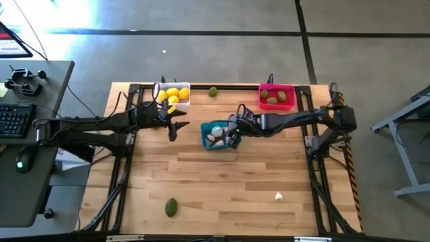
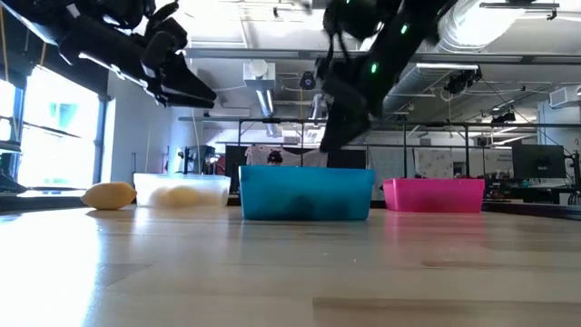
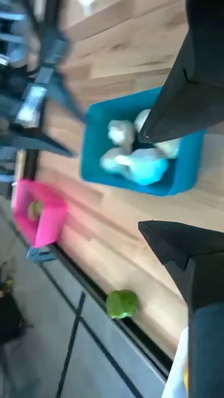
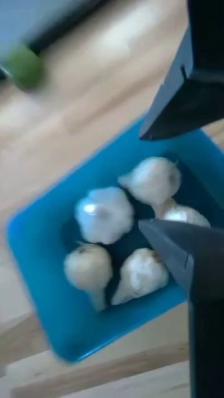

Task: Sort produce into baskets
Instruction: Put the green lime into the pink bin

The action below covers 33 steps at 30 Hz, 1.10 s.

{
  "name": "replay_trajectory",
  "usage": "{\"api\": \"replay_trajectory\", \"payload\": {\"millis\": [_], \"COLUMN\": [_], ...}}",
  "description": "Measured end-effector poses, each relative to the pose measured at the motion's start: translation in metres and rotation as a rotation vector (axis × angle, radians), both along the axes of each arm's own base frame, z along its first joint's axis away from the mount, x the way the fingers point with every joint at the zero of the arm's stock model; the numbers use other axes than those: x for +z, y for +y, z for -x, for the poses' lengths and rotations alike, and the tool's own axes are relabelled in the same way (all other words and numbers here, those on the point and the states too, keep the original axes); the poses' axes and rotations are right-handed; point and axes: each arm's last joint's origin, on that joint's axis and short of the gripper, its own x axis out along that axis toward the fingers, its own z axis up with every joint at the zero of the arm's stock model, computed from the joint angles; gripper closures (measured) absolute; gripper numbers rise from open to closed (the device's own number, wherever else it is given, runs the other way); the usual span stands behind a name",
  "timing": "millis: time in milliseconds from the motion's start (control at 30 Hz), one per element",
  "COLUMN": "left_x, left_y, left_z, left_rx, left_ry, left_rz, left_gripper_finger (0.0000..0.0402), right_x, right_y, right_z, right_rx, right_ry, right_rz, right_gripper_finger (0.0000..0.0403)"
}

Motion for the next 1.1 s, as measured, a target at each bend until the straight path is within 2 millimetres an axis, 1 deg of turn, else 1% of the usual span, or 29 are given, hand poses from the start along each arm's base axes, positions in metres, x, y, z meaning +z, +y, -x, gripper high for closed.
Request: {"api": "replay_trajectory", "payload": {"millis": [67,133,233,267,300,467,600,700,767,933,1100], "left_x": [0.003,0.005,0.008,0.008,0.009,0.012,0.016,0.022,0.024,0.021,0.008], "left_y": [-0.004,-0.011,-0.028,-0.034,-0.042,-0.079,-0.11,-0.138,-0.158,-0.201,-0.232], "left_z": [-0.001,-0.003,-0.005,-0.006,-0.006,-0.006,-0.008,-0.011,-0.014,-0.021,-0.021], "left_rx": [-0.045,-0.125,-0.259,-0.3,-0.342,-0.506,-0.615,-0.706,-0.758,-0.839,-0.902], "left_ry": [0.03,0.057,0.101,0.117,0.136,0.197,0.263,0.315,0.353,0.466,0.672], "left_rz": [0.0,-0.003,-0.012,-0.019,-0.027,-0.065,-0.084,-0.081,-0.095,-0.175,-0.233], "left_gripper_finger": [0.0214,0.023,0.0256,0.0265,0.0274,0.0319,0.035,0.0368,0.0375,0.0372,0.0335], "right_x": [0.011,0.015,0.009,0.006,0.002,-0.016,-0.024,-0.026,-0.027,-0.027,-0.027], "right_y": [0.008,0.015,0.023,0.026,0.028,0.045,0.06,0.072,0.079,0.091,0.098], "right_z": [0.004,0.009,0.018,0.021,0.024,0.036,0.043,0.046,0.048,0.05,0.052], "right_rx": [-0.001,0.019,0.043,0.049,0.057,0.034,-0.006,-0.006,0.008,0.027,0.037], "right_ry": [-0.03,-0.064,-0.11,-0.121,-0.133,-0.192,-0.222,-0.238,-0.239,-0.253,-0.26], "right_rz": [0.052,0.075,0.075,0.074,0.072,0.062,0.079,0.065,0.053,0.029,0.016], "right_gripper_finger": [0.0231,0.028,0.036,0.0381,0.0391,0.0375,0.0388,0.04,0.0399,0.0397,0.0402]}}
